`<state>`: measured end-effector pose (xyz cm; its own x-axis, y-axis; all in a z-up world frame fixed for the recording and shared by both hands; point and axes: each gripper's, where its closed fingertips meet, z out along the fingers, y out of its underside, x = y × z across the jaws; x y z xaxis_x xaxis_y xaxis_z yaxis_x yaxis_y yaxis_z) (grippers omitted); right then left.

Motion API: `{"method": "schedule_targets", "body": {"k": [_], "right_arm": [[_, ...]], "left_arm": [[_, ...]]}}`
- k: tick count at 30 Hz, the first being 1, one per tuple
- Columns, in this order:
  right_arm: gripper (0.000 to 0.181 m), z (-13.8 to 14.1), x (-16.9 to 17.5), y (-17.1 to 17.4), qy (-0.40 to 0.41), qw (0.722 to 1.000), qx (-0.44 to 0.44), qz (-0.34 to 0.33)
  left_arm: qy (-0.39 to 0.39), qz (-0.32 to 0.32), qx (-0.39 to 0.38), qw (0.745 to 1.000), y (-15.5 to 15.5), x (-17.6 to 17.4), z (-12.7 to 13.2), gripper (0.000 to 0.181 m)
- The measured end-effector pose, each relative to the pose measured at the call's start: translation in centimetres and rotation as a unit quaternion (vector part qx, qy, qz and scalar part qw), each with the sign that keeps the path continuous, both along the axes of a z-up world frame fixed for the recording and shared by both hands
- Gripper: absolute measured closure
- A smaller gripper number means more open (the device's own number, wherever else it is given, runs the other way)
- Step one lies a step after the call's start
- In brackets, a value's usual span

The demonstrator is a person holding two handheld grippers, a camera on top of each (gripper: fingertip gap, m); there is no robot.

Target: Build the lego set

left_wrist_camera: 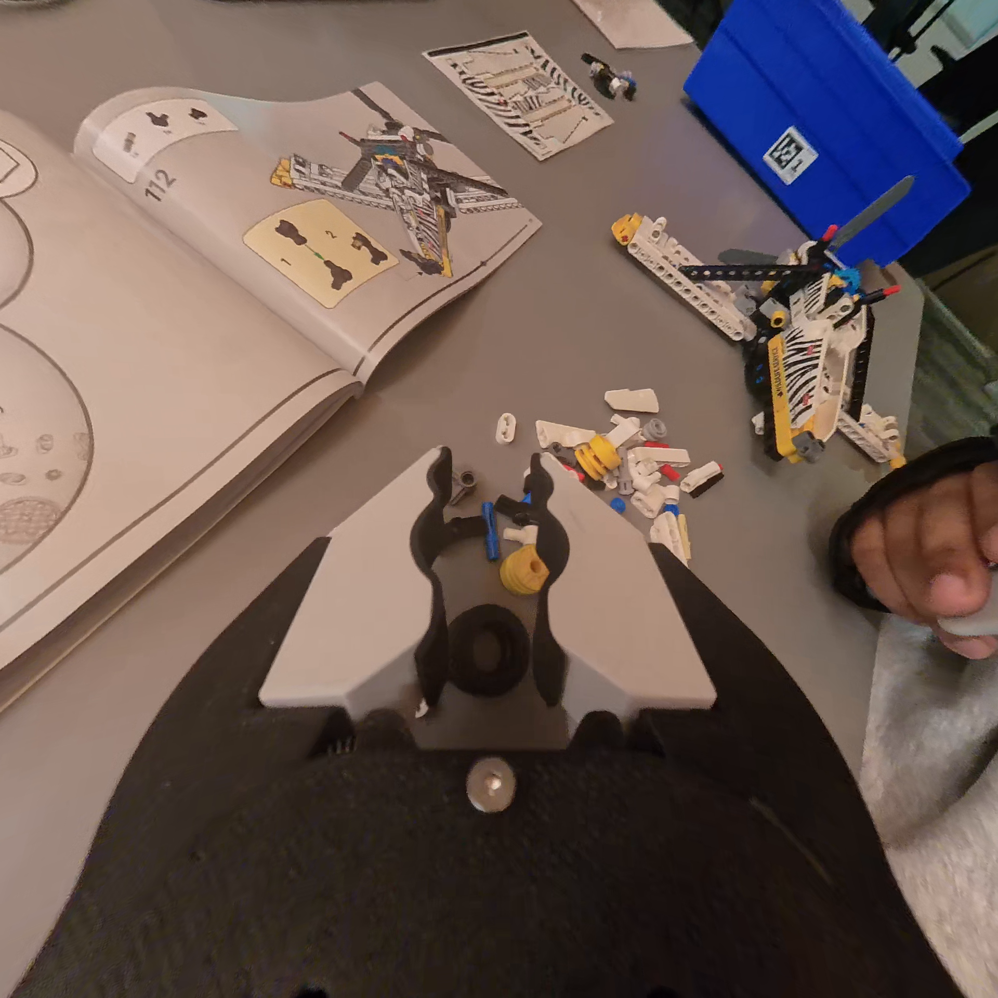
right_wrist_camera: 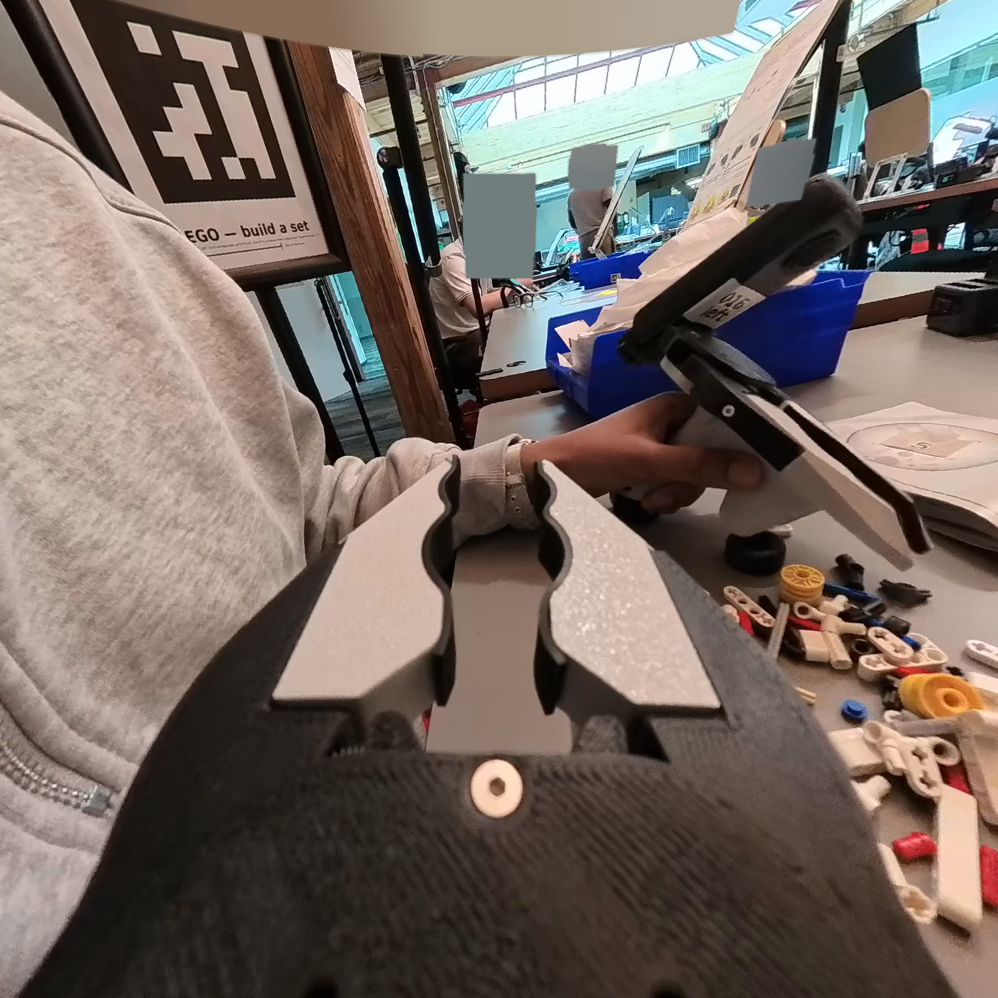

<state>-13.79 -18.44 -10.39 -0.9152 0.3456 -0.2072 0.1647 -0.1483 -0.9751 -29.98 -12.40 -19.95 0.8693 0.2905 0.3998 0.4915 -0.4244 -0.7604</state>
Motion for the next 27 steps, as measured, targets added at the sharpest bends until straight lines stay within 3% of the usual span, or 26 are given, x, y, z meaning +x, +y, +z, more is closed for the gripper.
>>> {"method": "schedule_targets", "body": {"k": [9,15,18,27], "right_arm": [[0.156,0.1,0.1,0.0,-0.002,1.0,-0.004,0.002],[0.156,0.1,0.1,0.1,-0.005,1.0,-0.008,0.003],[0.156,0.1,0.1,0.1,-0.005,1.0,-0.008,0.004],[0.156,0.1,0.2,0.1,-0.005,1.0,-0.008,0.004]], "left_arm": [[0.027,0.016,-0.085,0.996,-0.1,-0.3,-2.2,0.158],[0.027,0.015,-0.065,0.997,-0.1,-0.3,-1.6,0.163],[0.023,0.015,-0.033,0.999,-0.1,-0.2,-0.7,0.18],[0.012,0.022,-0.026,0.999,-0.4,-0.5,-0.7,0.168]]}}
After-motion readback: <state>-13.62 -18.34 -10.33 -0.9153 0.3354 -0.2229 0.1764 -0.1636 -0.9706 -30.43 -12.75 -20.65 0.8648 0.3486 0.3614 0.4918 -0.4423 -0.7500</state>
